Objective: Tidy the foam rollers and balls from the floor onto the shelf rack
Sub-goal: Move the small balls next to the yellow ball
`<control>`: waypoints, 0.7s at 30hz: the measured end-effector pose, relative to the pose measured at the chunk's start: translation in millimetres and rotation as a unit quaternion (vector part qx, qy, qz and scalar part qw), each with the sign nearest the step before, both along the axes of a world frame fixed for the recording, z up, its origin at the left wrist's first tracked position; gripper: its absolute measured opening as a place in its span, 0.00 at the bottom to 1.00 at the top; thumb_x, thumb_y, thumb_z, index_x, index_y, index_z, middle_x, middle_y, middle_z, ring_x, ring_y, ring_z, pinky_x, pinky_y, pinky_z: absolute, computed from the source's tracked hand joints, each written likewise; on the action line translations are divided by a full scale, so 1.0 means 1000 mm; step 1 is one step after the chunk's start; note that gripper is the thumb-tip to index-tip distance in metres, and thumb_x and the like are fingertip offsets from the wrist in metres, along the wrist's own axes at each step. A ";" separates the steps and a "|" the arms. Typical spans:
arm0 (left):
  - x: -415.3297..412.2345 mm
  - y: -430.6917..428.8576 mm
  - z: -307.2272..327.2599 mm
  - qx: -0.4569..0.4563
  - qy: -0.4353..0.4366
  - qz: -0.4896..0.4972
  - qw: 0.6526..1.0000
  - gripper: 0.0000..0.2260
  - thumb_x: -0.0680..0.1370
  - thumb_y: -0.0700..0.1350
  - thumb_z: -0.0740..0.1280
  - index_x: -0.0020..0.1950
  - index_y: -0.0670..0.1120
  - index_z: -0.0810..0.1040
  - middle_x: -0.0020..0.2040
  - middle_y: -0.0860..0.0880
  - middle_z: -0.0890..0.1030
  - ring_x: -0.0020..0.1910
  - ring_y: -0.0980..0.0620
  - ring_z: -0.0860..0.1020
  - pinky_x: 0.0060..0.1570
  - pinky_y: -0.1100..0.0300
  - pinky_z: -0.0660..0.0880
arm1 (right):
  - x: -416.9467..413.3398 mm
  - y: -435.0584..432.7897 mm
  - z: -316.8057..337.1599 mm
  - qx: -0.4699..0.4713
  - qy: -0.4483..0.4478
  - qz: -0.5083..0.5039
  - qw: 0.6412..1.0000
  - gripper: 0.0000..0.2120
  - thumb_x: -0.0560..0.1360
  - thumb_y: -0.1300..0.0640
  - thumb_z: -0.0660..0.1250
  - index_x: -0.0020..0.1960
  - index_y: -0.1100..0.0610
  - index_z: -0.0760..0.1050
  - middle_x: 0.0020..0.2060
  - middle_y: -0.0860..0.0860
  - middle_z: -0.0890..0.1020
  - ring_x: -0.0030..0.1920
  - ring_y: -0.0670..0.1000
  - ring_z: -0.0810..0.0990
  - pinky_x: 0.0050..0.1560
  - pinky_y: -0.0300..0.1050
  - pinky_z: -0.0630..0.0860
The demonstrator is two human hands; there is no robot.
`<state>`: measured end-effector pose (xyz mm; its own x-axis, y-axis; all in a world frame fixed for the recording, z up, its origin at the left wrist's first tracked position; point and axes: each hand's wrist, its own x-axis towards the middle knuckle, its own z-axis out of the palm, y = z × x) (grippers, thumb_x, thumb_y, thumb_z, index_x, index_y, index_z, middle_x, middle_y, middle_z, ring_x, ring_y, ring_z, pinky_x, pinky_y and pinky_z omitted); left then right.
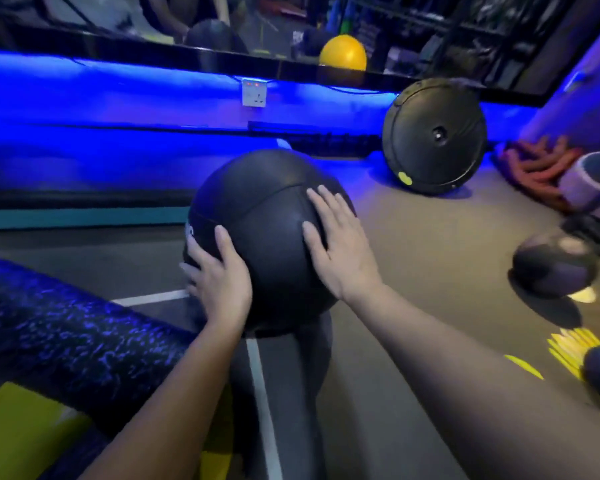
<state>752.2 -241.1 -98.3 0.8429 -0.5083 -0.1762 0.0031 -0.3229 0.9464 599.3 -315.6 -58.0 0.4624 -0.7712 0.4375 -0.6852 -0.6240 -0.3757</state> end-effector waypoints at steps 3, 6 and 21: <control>-0.044 -0.012 0.008 0.040 -0.124 -0.092 0.987 0.37 0.79 0.70 0.54 0.83 0.55 0.50 0.81 0.34 0.53 0.79 0.31 0.53 0.77 0.36 0.51 | -0.051 -0.016 -0.001 0.082 -0.062 -0.070 0.992 0.26 0.83 0.44 0.53 0.80 0.51 0.63 0.79 0.49 0.66 0.79 0.50 0.62 0.79 0.46 0.59; -0.100 -0.026 0.013 0.074 -0.338 -0.183 0.920 0.36 0.78 0.71 0.54 0.83 0.59 0.51 0.80 0.34 0.55 0.76 0.29 0.55 0.74 0.29 0.51 | -0.137 -0.028 0.003 0.208 -0.023 -0.186 0.960 0.23 0.84 0.45 0.56 0.76 0.51 0.69 0.73 0.52 0.75 0.73 0.55 0.72 0.71 0.46 0.67; -0.329 -0.075 0.020 -0.089 -0.397 -0.325 0.854 0.27 0.78 0.43 0.67 0.77 0.46 0.68 0.77 0.39 0.65 0.75 0.36 0.64 0.75 0.39 0.62 | -0.381 -0.015 0.007 -0.003 -0.026 -0.318 0.948 0.29 0.83 0.45 0.57 0.77 0.61 0.65 0.79 0.57 0.65 0.78 0.56 0.63 0.78 0.53 0.60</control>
